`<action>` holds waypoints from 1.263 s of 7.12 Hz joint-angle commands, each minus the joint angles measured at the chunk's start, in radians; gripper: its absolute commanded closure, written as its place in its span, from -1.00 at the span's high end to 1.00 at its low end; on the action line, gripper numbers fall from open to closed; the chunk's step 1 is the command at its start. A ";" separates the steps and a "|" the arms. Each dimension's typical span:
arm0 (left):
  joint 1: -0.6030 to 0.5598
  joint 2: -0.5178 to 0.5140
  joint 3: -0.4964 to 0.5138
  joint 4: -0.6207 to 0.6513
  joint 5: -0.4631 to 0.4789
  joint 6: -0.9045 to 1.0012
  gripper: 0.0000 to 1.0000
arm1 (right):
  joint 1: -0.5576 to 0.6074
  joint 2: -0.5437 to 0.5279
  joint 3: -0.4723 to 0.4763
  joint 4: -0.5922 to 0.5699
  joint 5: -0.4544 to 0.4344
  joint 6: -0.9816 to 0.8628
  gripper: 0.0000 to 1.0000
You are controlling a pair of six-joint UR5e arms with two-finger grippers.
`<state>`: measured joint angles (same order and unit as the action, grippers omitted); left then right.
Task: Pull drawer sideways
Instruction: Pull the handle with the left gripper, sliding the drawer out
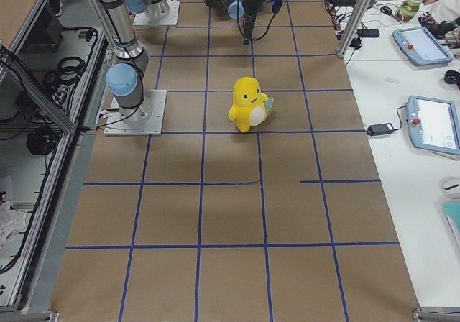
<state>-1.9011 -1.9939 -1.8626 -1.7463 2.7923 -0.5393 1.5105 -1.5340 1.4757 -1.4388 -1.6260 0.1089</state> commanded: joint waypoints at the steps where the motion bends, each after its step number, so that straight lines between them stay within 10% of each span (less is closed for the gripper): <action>1: -0.001 0.010 0.019 -0.001 -0.017 -0.002 1.00 | 0.000 0.000 0.000 0.000 0.000 0.000 1.00; 9: 0.074 0.429 0.272 0.054 -1.021 0.301 1.00 | 0.000 0.000 0.000 0.000 0.000 0.000 1.00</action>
<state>-1.8669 -1.6410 -1.6140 -1.7084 1.9166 -0.2800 1.5110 -1.5340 1.4757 -1.4389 -1.6260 0.1089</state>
